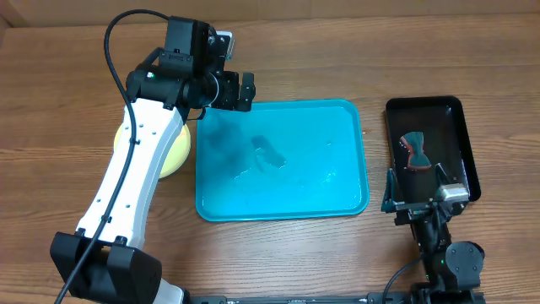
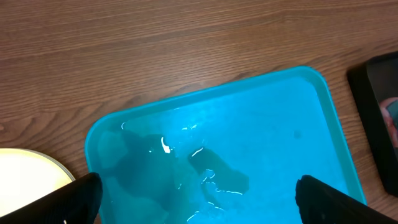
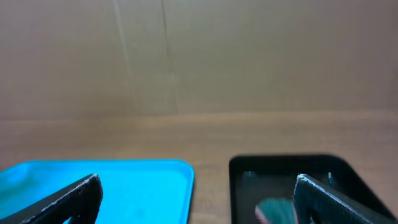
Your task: Clean dirty plates on tray and stack at the side
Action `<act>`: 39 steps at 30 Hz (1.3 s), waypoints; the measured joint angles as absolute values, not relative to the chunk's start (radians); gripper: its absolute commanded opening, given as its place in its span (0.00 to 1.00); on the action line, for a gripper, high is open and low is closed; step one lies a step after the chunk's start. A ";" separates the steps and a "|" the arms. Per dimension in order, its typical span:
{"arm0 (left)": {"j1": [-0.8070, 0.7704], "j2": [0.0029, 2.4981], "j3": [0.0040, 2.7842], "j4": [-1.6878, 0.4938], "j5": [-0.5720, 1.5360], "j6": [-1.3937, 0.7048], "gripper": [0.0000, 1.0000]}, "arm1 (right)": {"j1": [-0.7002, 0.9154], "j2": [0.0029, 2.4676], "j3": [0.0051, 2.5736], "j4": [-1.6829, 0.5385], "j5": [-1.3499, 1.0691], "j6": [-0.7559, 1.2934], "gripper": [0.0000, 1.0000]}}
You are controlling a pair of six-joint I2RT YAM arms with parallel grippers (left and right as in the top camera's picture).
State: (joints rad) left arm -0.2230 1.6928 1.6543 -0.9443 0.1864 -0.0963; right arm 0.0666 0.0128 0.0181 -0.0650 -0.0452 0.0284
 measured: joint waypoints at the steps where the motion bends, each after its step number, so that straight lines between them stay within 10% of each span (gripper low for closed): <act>1: -0.223 1.693 1.654 -0.944 0.186 -0.096 1.00 | 0.068 0.013 0.019 -0.081 -0.046 0.028 1.00; 29: -0.222 1.693 1.654 -0.942 0.134 -0.086 1.00 | 0.076 0.013 0.018 -0.084 -0.048 0.029 1.00; 39: -0.216 1.458 1.414 -0.554 0.083 0.033 1.00 | 0.079 0.013 0.019 -0.084 -0.047 0.029 1.00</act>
State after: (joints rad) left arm -0.2161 1.4582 1.4139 -0.5545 0.0834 0.0334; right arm 0.0792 0.0128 0.0185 -0.0837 -0.0475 0.0292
